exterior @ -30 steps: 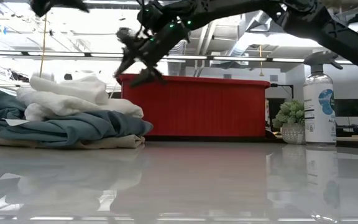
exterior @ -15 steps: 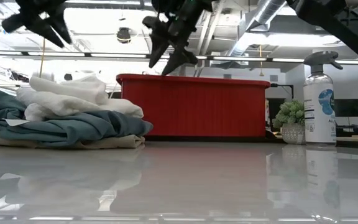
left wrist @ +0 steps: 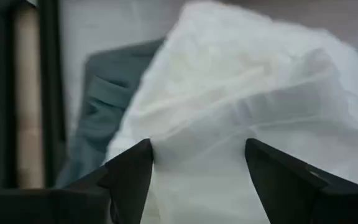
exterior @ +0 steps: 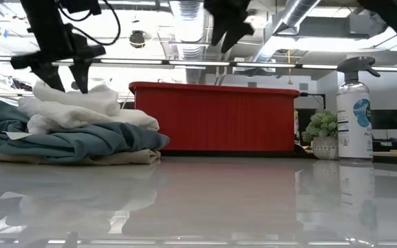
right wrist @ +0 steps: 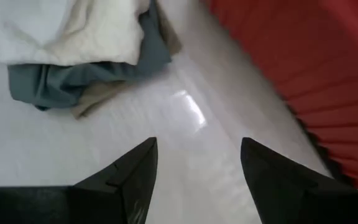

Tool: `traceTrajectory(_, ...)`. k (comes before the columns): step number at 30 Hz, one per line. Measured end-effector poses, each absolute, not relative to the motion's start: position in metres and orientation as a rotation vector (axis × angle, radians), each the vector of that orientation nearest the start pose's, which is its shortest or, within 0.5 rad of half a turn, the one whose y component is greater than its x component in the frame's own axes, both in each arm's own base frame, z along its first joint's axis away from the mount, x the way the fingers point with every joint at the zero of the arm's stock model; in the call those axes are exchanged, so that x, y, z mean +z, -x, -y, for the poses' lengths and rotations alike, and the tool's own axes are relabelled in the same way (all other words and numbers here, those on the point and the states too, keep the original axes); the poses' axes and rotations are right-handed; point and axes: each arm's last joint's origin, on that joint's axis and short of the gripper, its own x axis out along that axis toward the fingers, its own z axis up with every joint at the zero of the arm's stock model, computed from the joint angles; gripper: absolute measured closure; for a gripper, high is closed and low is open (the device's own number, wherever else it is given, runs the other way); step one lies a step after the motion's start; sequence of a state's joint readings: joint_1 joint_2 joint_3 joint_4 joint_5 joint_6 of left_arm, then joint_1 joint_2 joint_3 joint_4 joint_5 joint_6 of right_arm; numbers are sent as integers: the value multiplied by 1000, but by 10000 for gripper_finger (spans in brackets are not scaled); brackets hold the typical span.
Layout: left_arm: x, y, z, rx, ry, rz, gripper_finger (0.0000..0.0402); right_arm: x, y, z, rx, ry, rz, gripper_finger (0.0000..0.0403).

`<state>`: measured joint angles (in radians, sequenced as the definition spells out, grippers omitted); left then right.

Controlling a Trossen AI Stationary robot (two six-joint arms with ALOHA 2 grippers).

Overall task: Fold Laundry from Bin
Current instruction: Put the stacked folded clothes in the red bin

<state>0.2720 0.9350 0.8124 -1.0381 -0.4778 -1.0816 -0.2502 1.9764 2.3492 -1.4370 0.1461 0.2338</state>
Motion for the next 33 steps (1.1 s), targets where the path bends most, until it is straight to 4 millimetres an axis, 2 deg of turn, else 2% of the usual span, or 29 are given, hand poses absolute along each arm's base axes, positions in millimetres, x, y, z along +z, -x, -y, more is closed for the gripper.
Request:
traceTrajectory(7, 215, -141, -62, 1210, 843, -706, 164, 450, -312, 81, -570, -191, -971, 148)
traceTrajectory(12, 182, -134, -64, 1234, 866, -706, 171, 475, -278, 73, -595, -219, -889, 148)
traceTrajectory(16, 162, -133, -66, 1189, 904, -661, 178, 491, -253, 68, -621, -233, -830, 148)
traceTrajectory(19, 148, -139, -68, 1110, 960, -556, 186, 500, -238, 65, -642, -233, -787, 148)
traceTrajectory(26, 130, -170, -72, 898, 1051, -410, 198, 512, -215, 62, -671, -288, -711, 148)
traceTrajectory(31, 125, -210, -76, 786, 1114, -366, 198, 512, -215, 63, -696, -265, -710, 148)
traceTrajectory(33, 128, -230, -80, 720, 1113, -368, 198, 511, -216, 64, -708, -241, -719, 148)
